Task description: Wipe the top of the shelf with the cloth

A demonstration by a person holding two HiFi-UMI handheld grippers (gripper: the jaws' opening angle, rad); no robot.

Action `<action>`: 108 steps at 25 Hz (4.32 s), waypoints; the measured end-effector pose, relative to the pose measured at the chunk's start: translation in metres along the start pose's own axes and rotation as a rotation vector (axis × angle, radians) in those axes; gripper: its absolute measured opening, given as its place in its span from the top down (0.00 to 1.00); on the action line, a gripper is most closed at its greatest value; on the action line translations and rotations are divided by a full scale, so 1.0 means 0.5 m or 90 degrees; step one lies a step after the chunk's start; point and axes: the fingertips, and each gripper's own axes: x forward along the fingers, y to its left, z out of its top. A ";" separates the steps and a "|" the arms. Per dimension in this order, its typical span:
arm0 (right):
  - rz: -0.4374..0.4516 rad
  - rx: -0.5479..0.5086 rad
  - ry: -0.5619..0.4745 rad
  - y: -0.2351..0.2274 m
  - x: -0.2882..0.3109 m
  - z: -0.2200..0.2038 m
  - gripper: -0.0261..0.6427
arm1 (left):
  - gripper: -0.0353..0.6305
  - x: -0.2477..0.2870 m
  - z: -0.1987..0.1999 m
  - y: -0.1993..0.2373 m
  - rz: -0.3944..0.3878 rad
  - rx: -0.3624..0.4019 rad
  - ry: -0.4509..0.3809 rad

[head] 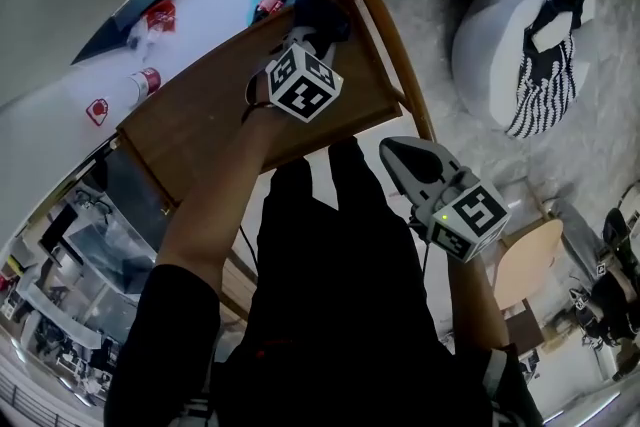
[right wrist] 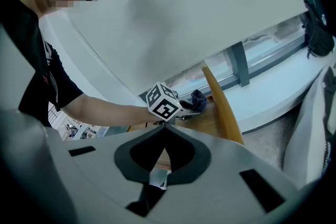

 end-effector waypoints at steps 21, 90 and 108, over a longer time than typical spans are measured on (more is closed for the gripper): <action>0.163 -0.170 0.107 0.360 0.253 -0.009 0.95 | 0.89 -0.560 -0.454 0.141 0.224 -0.250 -0.046; 0.071 -0.050 0.086 0.134 0.108 -0.091 0.95 | 0.89 -0.136 -0.307 -0.041 0.021 -0.110 0.112; 0.021 0.003 0.031 0.024 0.001 -0.087 0.95 | 0.89 -0.020 -0.120 -0.120 -0.056 -0.003 0.094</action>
